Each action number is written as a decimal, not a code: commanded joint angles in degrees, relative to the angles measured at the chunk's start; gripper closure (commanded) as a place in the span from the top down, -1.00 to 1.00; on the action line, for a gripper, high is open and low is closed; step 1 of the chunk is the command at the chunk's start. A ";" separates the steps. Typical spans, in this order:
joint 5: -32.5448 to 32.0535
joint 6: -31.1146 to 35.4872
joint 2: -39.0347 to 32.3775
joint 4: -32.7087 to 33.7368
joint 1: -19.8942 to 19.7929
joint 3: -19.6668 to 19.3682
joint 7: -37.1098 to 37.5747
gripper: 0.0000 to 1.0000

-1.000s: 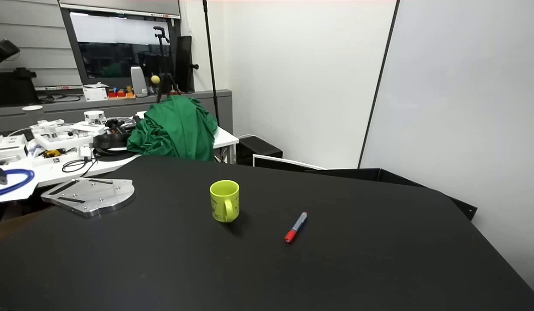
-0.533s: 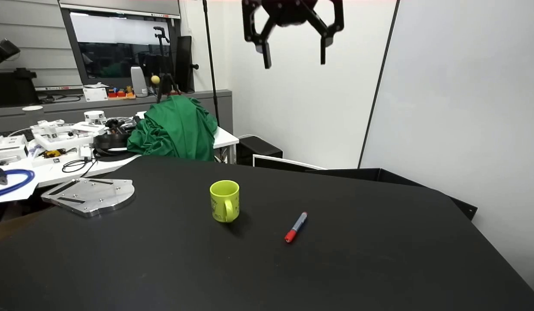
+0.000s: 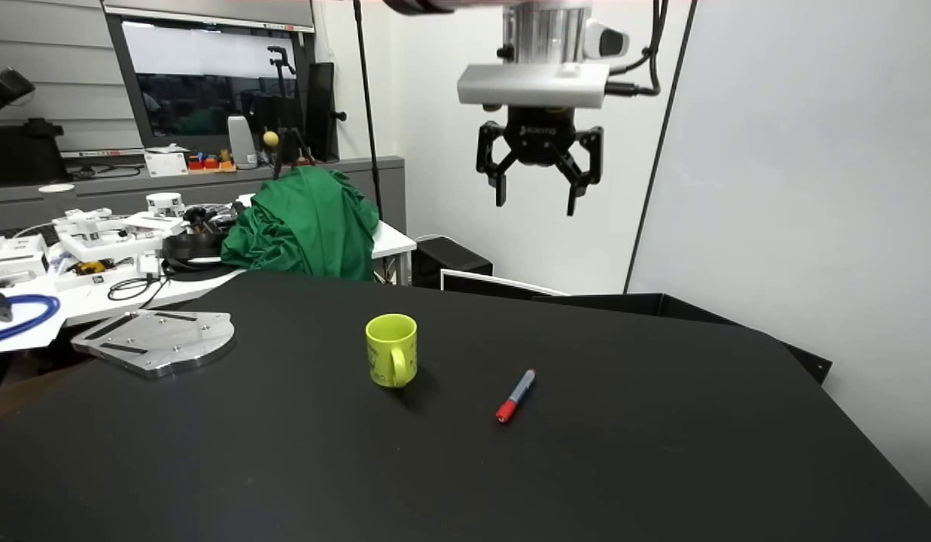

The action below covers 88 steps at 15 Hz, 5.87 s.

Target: Put the marker in the cup

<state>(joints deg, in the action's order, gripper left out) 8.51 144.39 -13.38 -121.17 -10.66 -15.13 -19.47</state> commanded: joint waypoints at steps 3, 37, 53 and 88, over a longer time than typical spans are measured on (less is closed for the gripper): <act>4.29 3.60 -13.00 6.15 -5.63 5.98 1.11 1.00; -0.68 16.45 -41.73 14.17 -4.25 5.24 22.70 -0.21; 0.99 -26.98 -29.64 26.88 -6.40 2.97 27.98 -0.90; 28.56 -58.56 -46.52 47.46 -2.36 9.60 52.62 0.30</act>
<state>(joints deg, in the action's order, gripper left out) 36.24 87.39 -60.64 -75.96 -12.34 -5.81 32.40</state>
